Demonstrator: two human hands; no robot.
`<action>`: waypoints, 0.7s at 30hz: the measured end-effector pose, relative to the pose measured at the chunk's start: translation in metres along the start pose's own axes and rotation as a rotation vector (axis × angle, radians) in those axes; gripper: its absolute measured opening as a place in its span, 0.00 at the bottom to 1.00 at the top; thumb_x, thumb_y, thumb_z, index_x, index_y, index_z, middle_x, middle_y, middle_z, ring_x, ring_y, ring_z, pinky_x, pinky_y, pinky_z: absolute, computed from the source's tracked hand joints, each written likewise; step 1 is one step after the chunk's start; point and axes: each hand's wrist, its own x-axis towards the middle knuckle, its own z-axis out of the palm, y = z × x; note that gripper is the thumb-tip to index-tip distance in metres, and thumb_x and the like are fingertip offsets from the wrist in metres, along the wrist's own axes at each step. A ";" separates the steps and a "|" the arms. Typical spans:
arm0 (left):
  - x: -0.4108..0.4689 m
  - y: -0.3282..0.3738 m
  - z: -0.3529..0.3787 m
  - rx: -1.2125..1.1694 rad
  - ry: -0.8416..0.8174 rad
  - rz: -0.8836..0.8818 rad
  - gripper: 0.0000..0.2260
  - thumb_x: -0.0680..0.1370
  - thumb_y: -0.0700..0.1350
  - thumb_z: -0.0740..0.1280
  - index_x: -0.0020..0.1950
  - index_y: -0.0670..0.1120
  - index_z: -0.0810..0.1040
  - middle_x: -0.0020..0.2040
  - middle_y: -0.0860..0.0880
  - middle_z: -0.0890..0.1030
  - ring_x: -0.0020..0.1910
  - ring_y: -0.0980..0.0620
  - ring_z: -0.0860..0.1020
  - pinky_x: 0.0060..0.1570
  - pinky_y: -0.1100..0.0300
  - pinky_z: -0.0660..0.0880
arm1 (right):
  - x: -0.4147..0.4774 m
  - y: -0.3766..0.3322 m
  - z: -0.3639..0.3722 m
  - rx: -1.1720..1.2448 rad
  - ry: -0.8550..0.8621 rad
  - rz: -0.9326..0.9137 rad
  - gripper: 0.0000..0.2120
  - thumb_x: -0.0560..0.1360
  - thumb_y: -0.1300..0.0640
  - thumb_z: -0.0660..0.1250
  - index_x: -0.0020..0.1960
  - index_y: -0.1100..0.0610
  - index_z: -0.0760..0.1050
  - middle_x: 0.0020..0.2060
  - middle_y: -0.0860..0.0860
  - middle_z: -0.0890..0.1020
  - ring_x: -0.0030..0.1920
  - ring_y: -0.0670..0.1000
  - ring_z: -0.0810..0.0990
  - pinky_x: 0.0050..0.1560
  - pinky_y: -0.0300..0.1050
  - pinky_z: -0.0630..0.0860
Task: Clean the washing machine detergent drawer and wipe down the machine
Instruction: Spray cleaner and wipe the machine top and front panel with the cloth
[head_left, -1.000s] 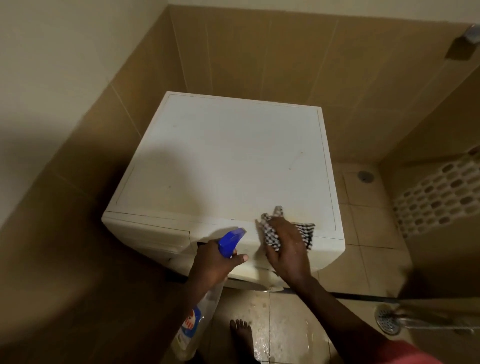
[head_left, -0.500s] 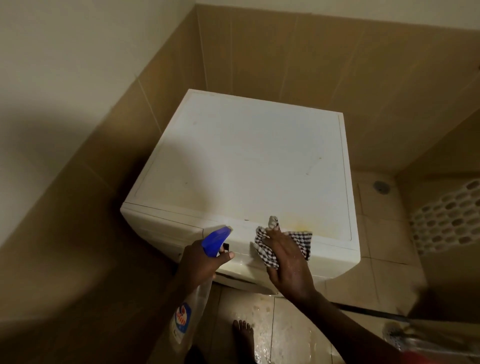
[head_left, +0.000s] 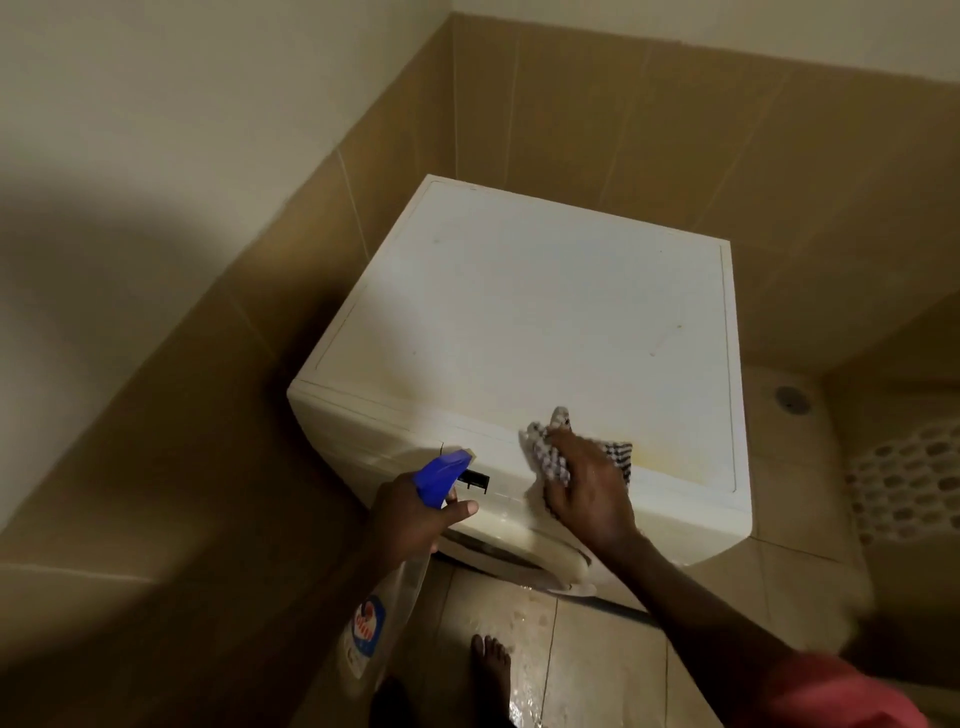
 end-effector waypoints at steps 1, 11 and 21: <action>-0.001 0.000 0.001 0.005 0.000 0.005 0.14 0.71 0.47 0.77 0.48 0.41 0.78 0.36 0.44 0.80 0.27 0.54 0.78 0.30 0.64 0.76 | 0.006 -0.003 0.002 0.011 0.003 0.045 0.21 0.65 0.61 0.63 0.58 0.59 0.78 0.56 0.55 0.82 0.56 0.57 0.80 0.58 0.40 0.69; 0.003 -0.005 -0.004 -0.008 0.035 0.001 0.15 0.69 0.49 0.78 0.47 0.42 0.79 0.43 0.39 0.83 0.31 0.51 0.78 0.37 0.56 0.80 | 0.006 -0.021 0.002 0.006 0.029 0.030 0.21 0.63 0.65 0.66 0.56 0.59 0.78 0.54 0.55 0.83 0.55 0.55 0.81 0.57 0.37 0.70; 0.004 -0.006 0.006 0.026 0.064 -0.028 0.15 0.69 0.48 0.78 0.49 0.43 0.79 0.41 0.44 0.82 0.36 0.47 0.81 0.45 0.49 0.82 | 0.003 -0.019 0.011 0.016 0.028 0.052 0.21 0.65 0.62 0.65 0.58 0.59 0.79 0.57 0.54 0.83 0.58 0.54 0.80 0.61 0.32 0.65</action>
